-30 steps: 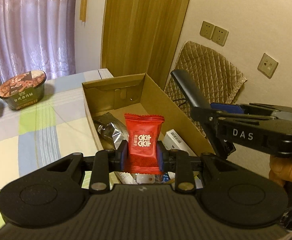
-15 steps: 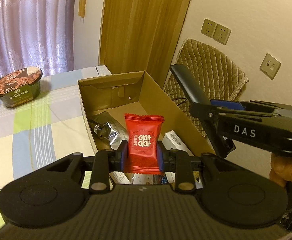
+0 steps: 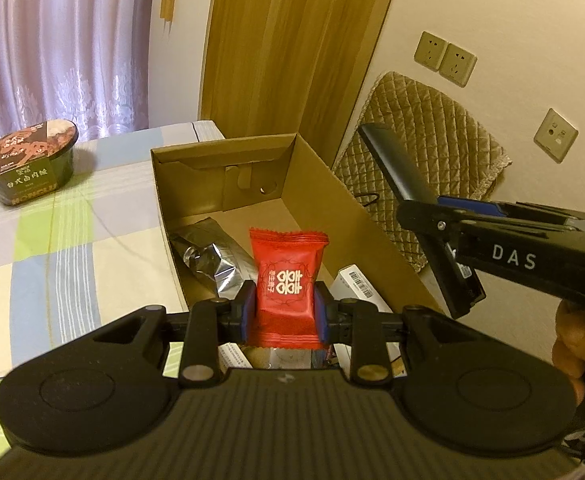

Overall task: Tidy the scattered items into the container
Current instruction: 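Open the left tool to drop the red candy while the right lowers the remote inside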

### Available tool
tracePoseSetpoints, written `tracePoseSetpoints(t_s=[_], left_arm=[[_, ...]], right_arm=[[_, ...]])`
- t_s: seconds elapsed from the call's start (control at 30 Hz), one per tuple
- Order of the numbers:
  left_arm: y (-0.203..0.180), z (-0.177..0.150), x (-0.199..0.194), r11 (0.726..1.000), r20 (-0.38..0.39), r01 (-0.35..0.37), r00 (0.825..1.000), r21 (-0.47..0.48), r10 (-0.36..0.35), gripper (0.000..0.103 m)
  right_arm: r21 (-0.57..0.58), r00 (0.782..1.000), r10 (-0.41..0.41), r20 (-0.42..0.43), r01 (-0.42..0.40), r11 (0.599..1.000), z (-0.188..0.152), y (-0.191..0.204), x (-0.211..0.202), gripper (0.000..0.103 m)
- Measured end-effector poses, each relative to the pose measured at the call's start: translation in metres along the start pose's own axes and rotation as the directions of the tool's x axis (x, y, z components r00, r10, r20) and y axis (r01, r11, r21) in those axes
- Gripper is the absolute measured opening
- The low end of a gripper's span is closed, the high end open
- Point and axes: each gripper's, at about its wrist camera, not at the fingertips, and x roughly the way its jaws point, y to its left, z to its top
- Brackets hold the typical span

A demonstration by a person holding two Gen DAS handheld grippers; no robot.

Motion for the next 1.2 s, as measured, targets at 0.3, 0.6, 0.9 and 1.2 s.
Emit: tracePoseSetpoints(t_s=[0.3, 0.6, 0.9, 1.2], left_arm=[[0.014, -0.006, -0.001, 0.999, 0.006, -0.036, 0.999, -0.021, 0.036, 0.057], [0.022, -0.01, -0.005, 0.999, 0.005, -0.046, 0.999, -0.024, 0.046, 0.057], [0.026, -0.013, -0.003, 0.999, -0.006, -0.038, 0.999, -0.028, 0.038, 0.058], [0.029, -0.014, 0.001, 0.999, -0.012, -0.037, 0.999, -0.034, 0.037, 0.059]], right_arm=[[0.008, 1.0, -0.001, -0.017, 0.001, 1.0, -0.005, -0.003, 0.008, 0.041], [-0.007, 1.0, 0.008, -0.027, -0.008, 1.0, -0.003, 0.007, 0.017, 0.041], [-0.027, 0.999, 0.014, -0.042, -0.015, 1.0, 0.003, 0.015, 0.035, 0.041], [-0.038, 0.999, 0.011, -0.051, -0.012, 0.999, 0.008, 0.018, 0.049, 0.041]])
